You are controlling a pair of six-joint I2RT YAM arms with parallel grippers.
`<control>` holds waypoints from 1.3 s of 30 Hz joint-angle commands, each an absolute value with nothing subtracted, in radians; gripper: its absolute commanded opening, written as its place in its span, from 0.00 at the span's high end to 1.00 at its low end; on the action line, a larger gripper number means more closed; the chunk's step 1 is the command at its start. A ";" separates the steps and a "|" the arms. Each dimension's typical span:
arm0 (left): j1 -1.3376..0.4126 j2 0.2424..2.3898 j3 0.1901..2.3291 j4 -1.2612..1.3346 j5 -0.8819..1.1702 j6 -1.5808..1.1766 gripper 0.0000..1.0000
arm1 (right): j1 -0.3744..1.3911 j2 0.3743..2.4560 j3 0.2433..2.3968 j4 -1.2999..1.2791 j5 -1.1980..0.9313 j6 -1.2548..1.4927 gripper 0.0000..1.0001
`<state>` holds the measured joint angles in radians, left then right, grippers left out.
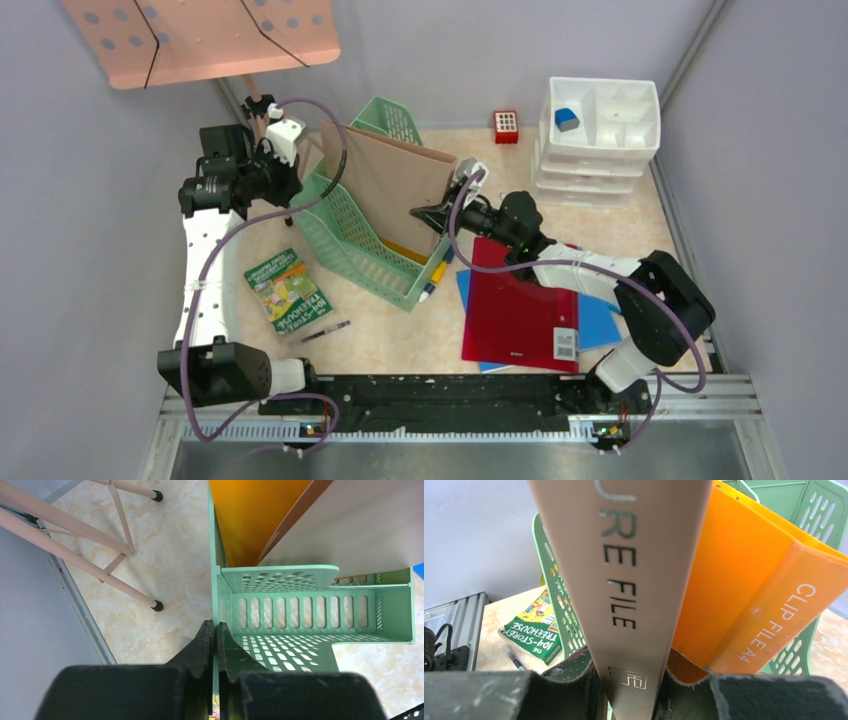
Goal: Organize the desk
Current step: Place the folder in the storage box.
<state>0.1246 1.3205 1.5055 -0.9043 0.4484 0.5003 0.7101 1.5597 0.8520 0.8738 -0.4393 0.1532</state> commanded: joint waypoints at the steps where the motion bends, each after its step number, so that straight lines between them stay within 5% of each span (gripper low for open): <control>1: 0.106 1.350 1.494 -1.068 0.514 0.476 1.00 | 0.724 1.578 0.850 1.018 -0.440 0.142 1.00; 13: 0.106 1.351 1.502 -1.063 0.498 0.487 1.00 | 0.745 1.617 0.818 1.009 -0.427 0.134 1.00; 20: 0.106 1.354 1.510 -1.054 0.481 0.489 1.00 | 0.745 1.584 0.877 0.837 -0.420 0.121 0.61; 39: 0.106 1.376 1.525 -1.036 0.271 0.570 1.00 | 0.743 1.480 1.152 0.322 -0.405 0.047 0.30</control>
<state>0.1081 1.3354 1.5345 -0.9379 0.3916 0.5316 0.7361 1.5532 1.0420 0.4553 -0.4053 0.0860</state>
